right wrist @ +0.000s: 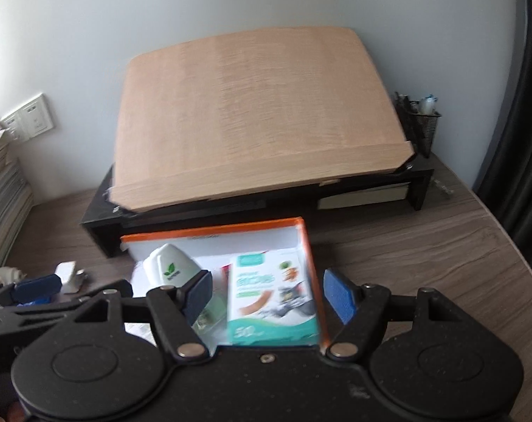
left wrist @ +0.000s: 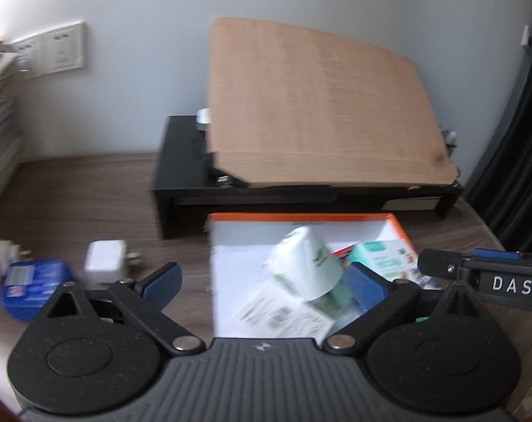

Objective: Organize rigid objects
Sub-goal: 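Move left tool to the blue box while right tool moves toward the black charger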

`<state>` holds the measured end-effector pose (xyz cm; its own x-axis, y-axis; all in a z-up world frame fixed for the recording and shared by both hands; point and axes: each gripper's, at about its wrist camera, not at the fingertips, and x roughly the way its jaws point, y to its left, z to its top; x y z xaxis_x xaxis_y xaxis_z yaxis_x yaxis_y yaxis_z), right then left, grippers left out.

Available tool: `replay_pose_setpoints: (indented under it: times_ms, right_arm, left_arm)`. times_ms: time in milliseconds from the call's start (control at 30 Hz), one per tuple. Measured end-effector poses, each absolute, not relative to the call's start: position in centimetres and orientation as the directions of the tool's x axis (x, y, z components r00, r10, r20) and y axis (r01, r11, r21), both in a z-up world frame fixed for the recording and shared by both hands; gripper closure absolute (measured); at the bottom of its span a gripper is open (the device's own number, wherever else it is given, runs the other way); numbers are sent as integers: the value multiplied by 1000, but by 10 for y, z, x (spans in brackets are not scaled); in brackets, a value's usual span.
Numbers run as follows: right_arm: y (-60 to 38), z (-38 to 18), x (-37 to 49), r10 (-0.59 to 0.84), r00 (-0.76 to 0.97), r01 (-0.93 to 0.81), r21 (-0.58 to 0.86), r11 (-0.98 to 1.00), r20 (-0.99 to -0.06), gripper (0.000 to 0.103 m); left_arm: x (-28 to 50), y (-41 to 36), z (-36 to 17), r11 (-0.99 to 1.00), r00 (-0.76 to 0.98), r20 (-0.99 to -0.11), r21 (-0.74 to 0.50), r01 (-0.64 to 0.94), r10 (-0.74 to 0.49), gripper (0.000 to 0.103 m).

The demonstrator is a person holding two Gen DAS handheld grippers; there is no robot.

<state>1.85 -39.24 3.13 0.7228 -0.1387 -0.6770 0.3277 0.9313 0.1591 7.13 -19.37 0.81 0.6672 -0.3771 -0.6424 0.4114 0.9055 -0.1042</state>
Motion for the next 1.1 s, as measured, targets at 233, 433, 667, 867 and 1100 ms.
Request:
replay_pose_setpoints:
  times_ms: [233,433,667,867,1100]
  right_arm:
    - [-348,26,14,-80,719,262,163,951,-690,19]
    - [-307,22,12,-27,712,193,158,968,-701,19]
    - [-268,22,12,16,709,133,157,979,-705,19]
    - [-241,18,15,44,697,92,151,984,-716,19]
    - [-213,15,22,69,689,53,146,988,-722,19]
  left_arm:
    - [53,-144,11,937,686,-658,-91,337,-311,0]
    - [44,-107,12,955,704,-655,-98,281,-274,0]
    - [34,-73,12,968,720,-651,-103,228,-239,0]
    - [31,-44,8,977,723,-659,-101,186,-206,0]
    - [33,-15,4,986,726,-668,-98,134,-165,0]
